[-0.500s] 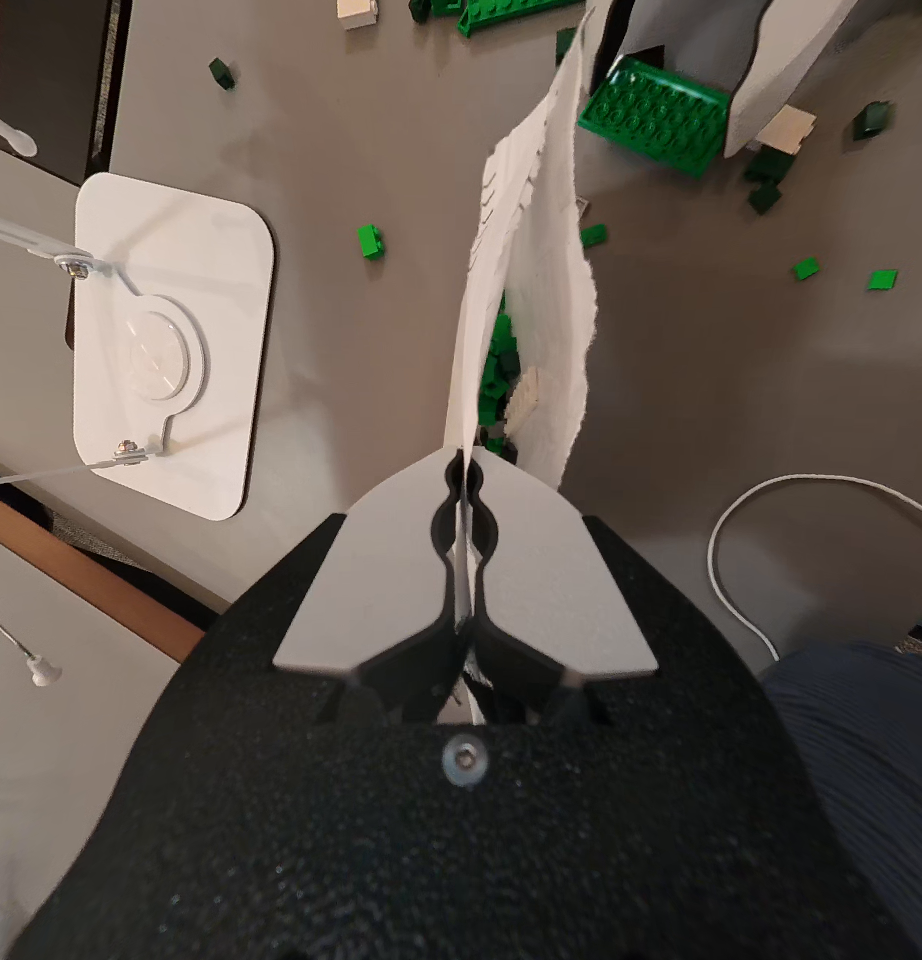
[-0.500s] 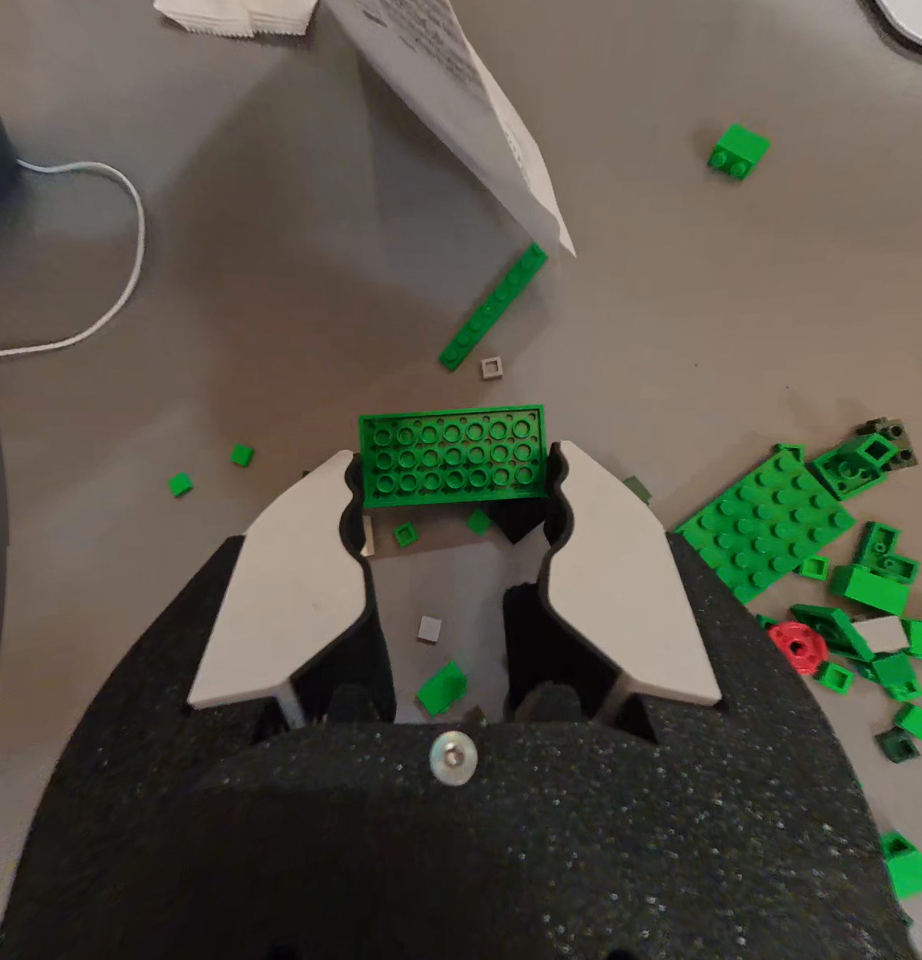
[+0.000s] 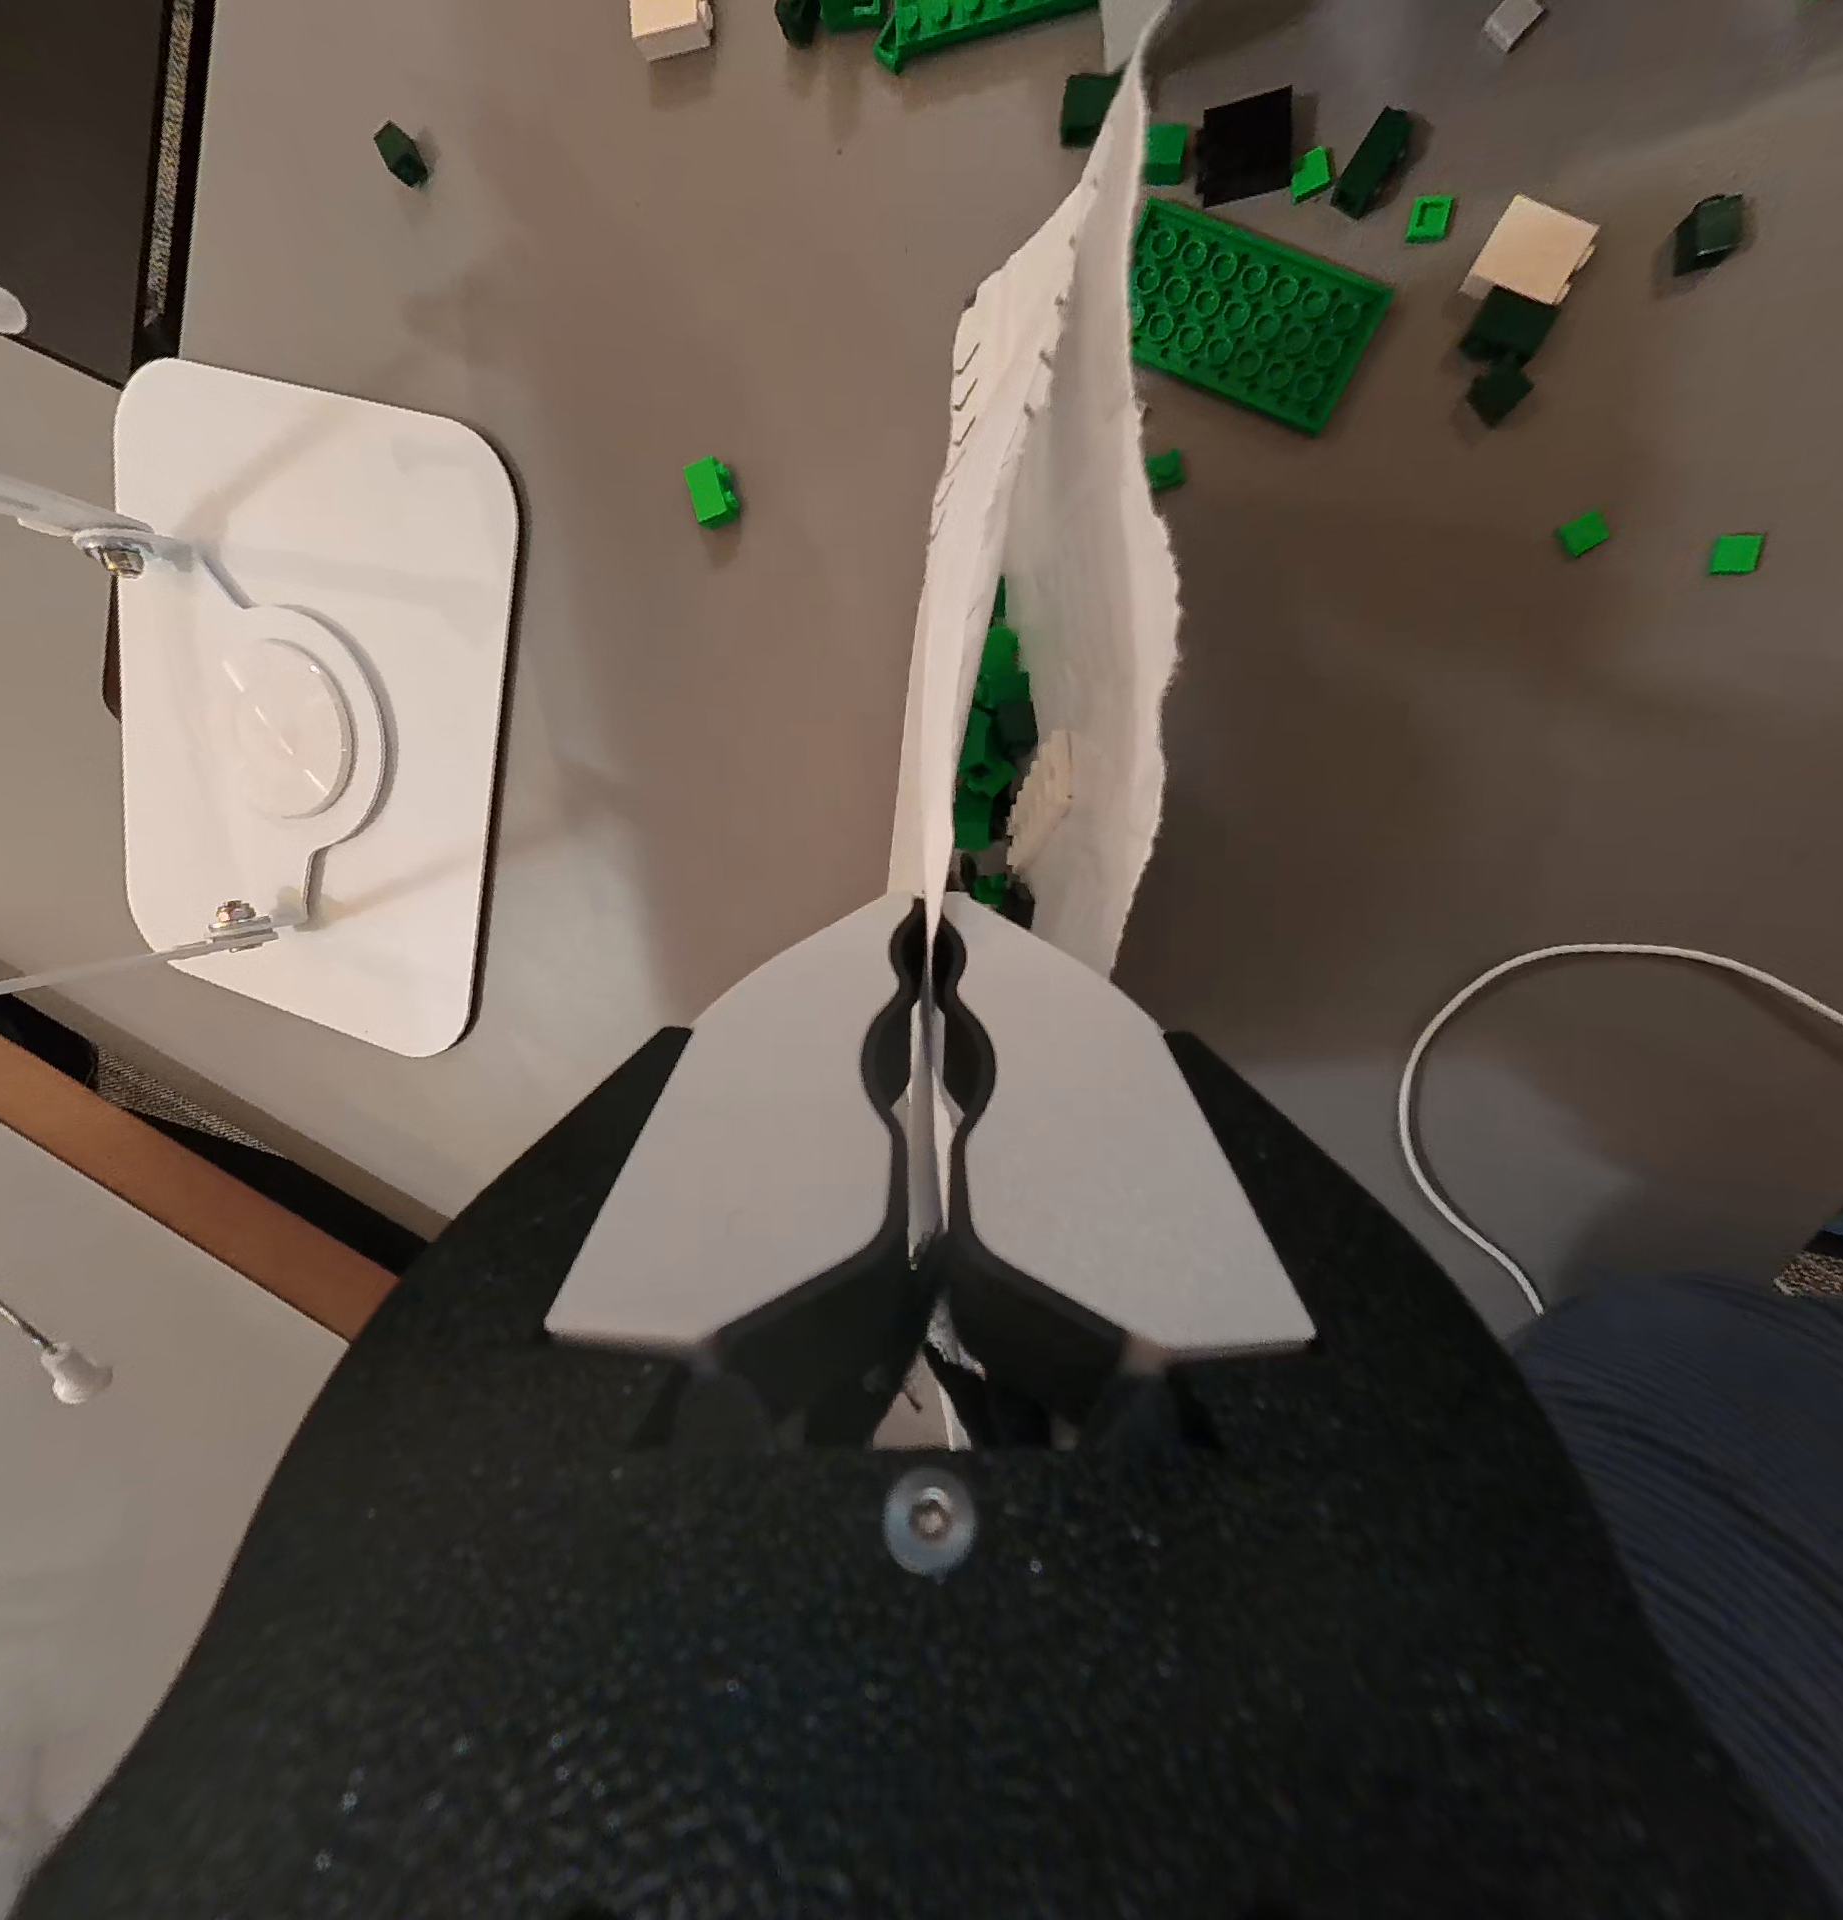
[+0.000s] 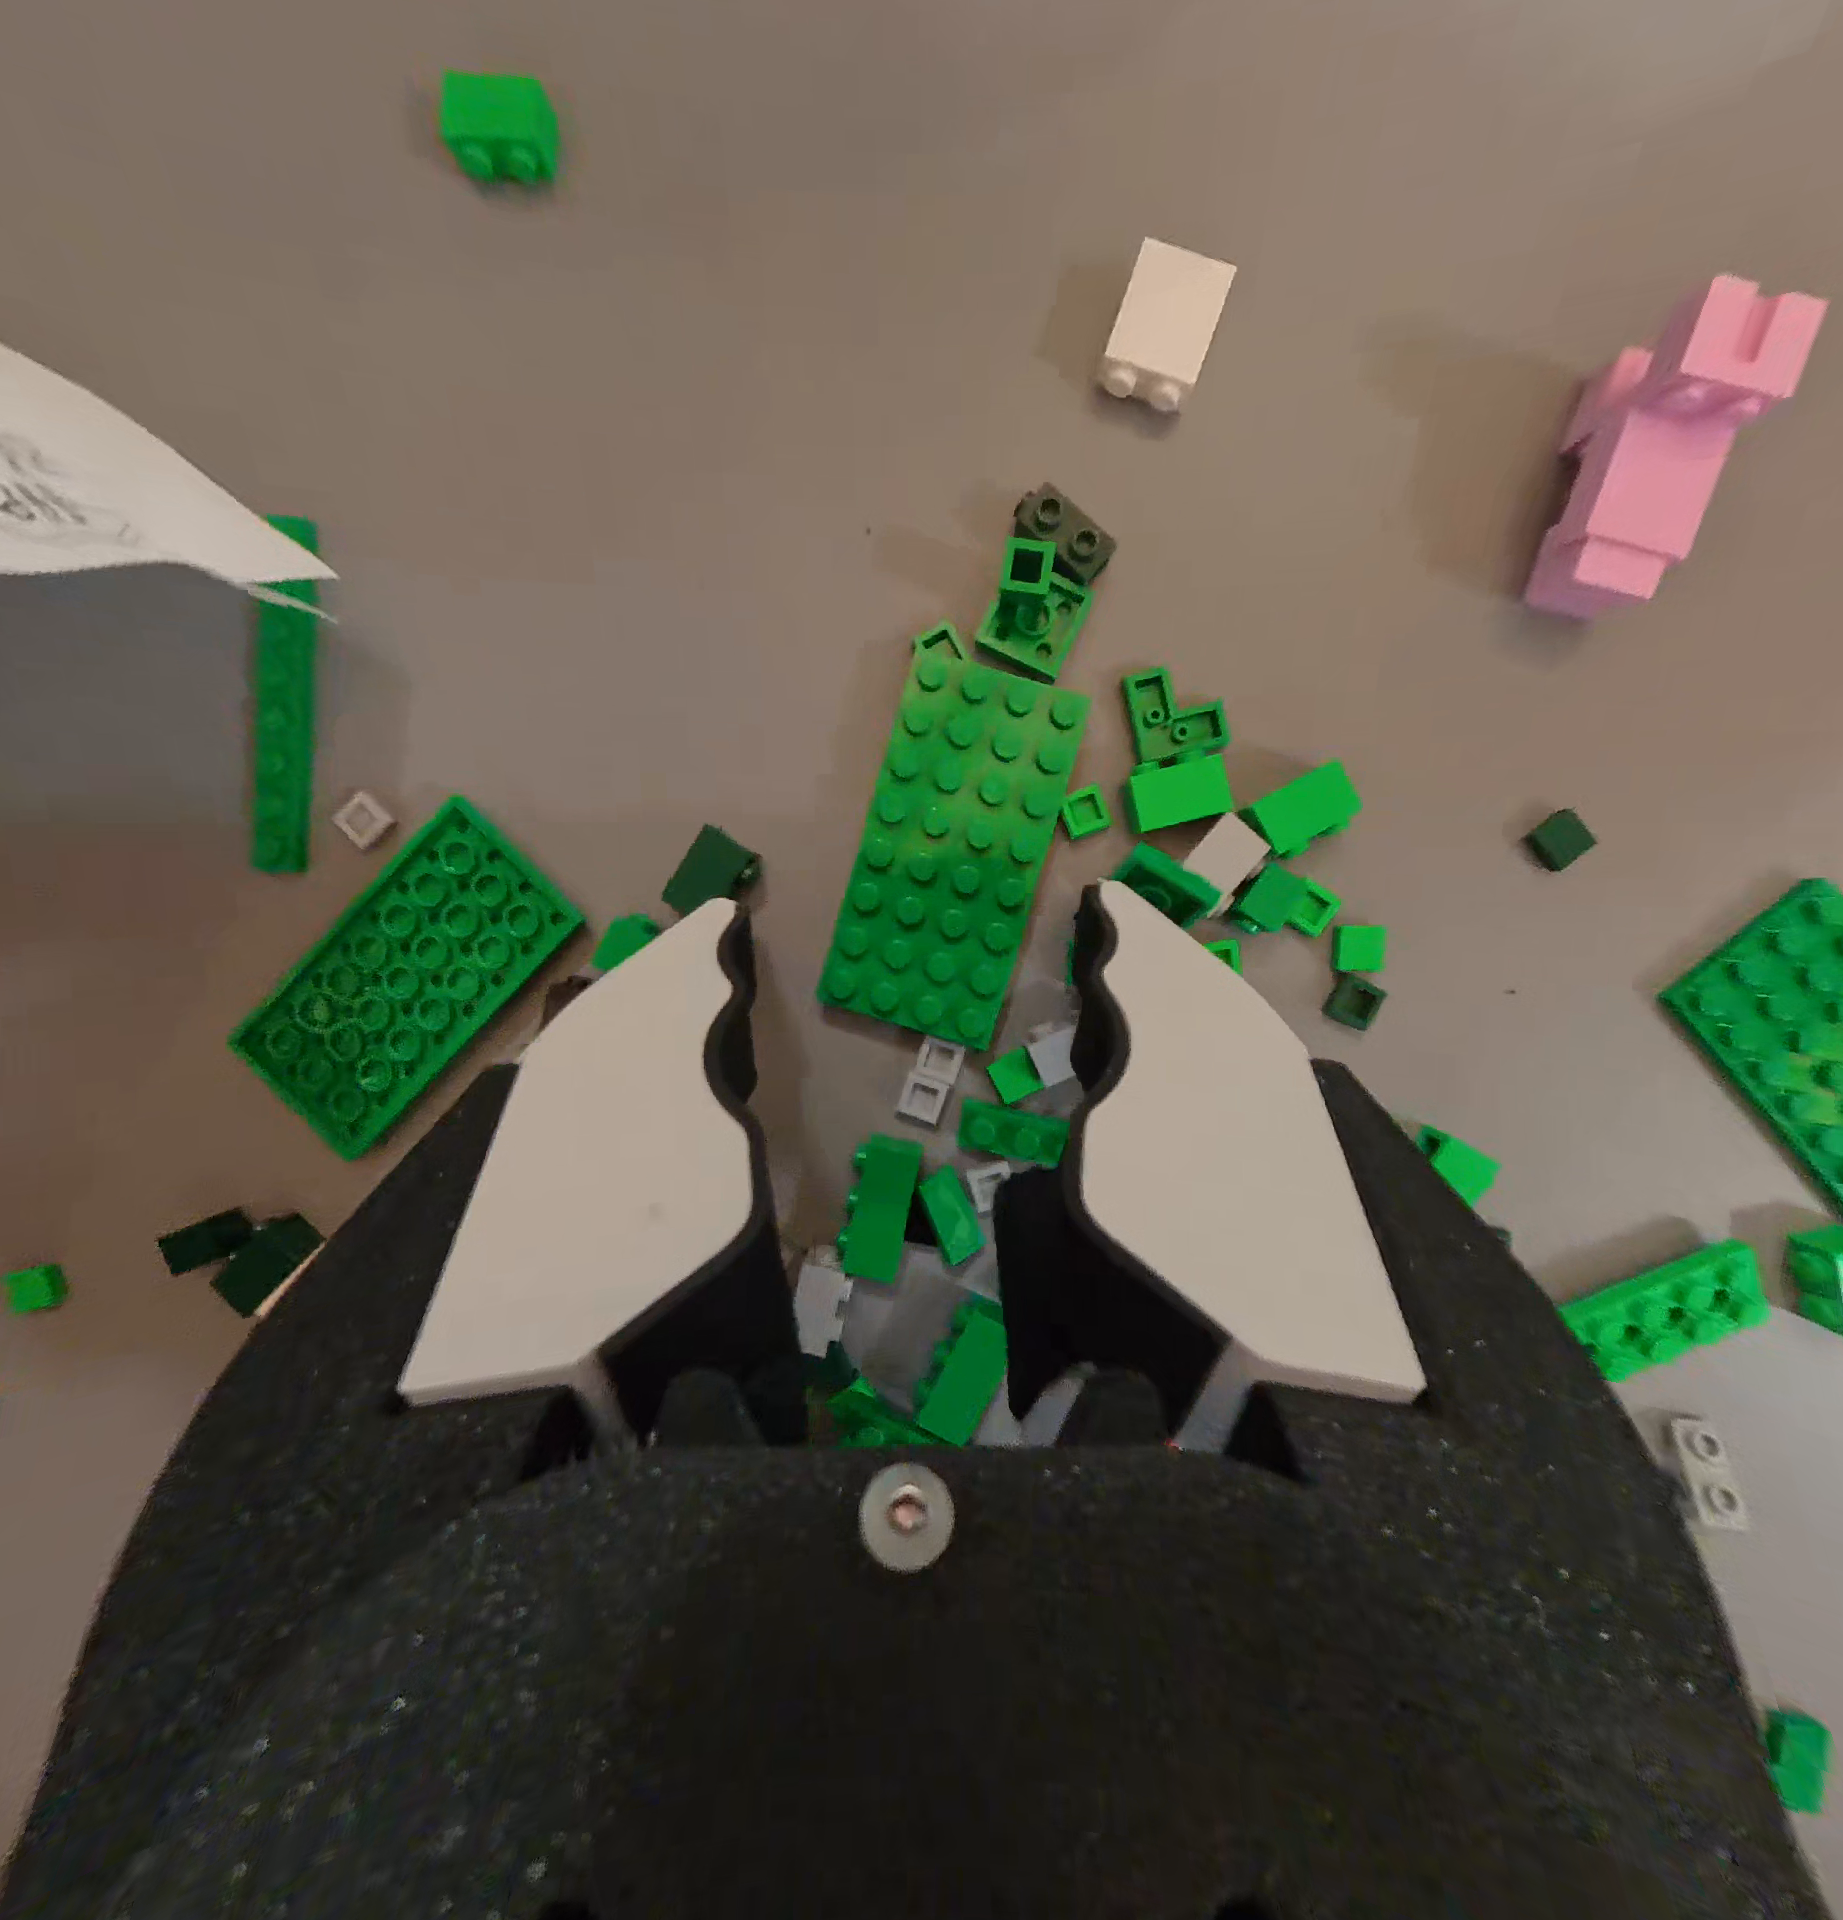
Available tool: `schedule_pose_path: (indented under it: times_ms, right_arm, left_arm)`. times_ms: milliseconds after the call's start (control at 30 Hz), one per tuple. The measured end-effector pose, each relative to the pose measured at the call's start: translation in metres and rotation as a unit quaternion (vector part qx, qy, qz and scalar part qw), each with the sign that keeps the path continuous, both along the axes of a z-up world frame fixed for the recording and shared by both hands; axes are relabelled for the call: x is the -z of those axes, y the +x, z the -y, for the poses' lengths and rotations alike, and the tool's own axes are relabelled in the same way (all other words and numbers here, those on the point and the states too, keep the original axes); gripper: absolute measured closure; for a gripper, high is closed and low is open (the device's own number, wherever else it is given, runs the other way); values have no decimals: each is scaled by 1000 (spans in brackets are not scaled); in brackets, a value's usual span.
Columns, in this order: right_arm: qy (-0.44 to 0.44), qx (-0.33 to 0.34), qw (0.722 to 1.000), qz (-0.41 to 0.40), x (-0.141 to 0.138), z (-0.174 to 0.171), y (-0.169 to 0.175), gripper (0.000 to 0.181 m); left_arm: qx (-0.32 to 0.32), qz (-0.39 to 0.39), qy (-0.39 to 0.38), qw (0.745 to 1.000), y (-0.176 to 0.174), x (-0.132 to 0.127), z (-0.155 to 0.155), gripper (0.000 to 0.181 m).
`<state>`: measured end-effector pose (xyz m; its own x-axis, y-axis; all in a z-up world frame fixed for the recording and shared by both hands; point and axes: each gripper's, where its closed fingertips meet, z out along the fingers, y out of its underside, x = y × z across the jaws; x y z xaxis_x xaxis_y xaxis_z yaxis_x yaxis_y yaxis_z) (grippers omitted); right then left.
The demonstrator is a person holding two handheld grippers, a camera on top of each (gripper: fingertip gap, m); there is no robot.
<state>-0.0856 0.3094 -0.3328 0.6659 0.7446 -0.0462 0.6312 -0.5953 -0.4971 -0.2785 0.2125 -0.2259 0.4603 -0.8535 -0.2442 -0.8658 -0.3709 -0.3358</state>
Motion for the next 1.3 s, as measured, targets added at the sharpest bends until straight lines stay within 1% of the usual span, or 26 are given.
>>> schedule_pose_path:
  times_ms: [133,167,233,300,367,433,500,533,567,600,633,667,733,800,833,867,900,1000,1067,1167,1233,1300]
  right_arm:
    - [-3,21,1000,17,3,-8,5,134]
    - [-4,18,1000,17,3,-9,6,145]
    - [-5,11,1000,15,1,-9,7,147]
    - [19,3,1000,-5,-11,-9,4,148]
    - [51,-16,998,-38,-35,-5,-3,148]
    - [105,-59,990,-79,-71,5,-15,148]
    - [189,-125,969,-101,-111,20,-30,148]
    - [245,-160,952,-93,-130,27,-36,148]
    - [303,-198,929,-73,-146,35,-44,148]
    - [365,-230,901,-42,-160,42,-51,148]
    - [423,-268,865,-2,-170,50,-58,147]
    - [477,-306,823,43,-177,58,-67,147]
    - [562,-367,726,147,-183,70,-84,148]
    - [620,-414,623,238,-183,78,-100,148]
    - [634,-435,577,274,-180,80,-107,148]
    - [644,-453,539,301,-178,82,-112,148]
    - [648,-465,508,324,-177,83,-117,148]
    - [644,-510,434,369,-170,85,-125,147]
    - [638,-532,393,395,-167,85,-127,147]
    - [625,-554,359,418,-163,83,-131,147]
    - [625,-568,335,418,-162,85,-134,147]
    - [627,-572,320,421,-163,85,-136,147]
  left_arm:
    - [1,1,0,1000,0,0,0,181]
    - [1,1,1,1000,0,0,0,181]
    - [2,3,2,1000,0,-1,0,181]
    - [2,4,5,1000,0,-1,-1,181]
    - [1,7,10,1000,0,-3,-3,181]
    - [-1,10,15,1000,0,-4,-5,181]
    - [0,12,16,1000,1,-4,-6,181]
    - [1,11,15,1000,2,-3,-7,181]
    - [1,10,14,1000,2,-2,-7,181]
    - [1,10,12,1000,3,-2,-7,181]
    - [1,10,9,1000,4,-1,-8,181]
    - [0,12,8,1000,5,0,-8,181]
    - [-2,18,4,1000,7,0,-8,181]
    - [-5,26,0,1000,9,0,-8,181]
    - [-7,30,-2,1000,9,0,-8,181]
    - [-8,33,-4,999,9,-1,-7,181]
    - [-10,36,-5,999,9,-1,-7,181]
    - [-11,43,-6,999,8,-2,-6,181]
    - [-12,48,-6,999,7,-3,-6,181]
    - [-12,53,-10,998,8,-3,-5,181]
    - [-11,54,-11,998,8,-3,-5,181]
    - [-9,55,-10,998,9,-3,-4,181]
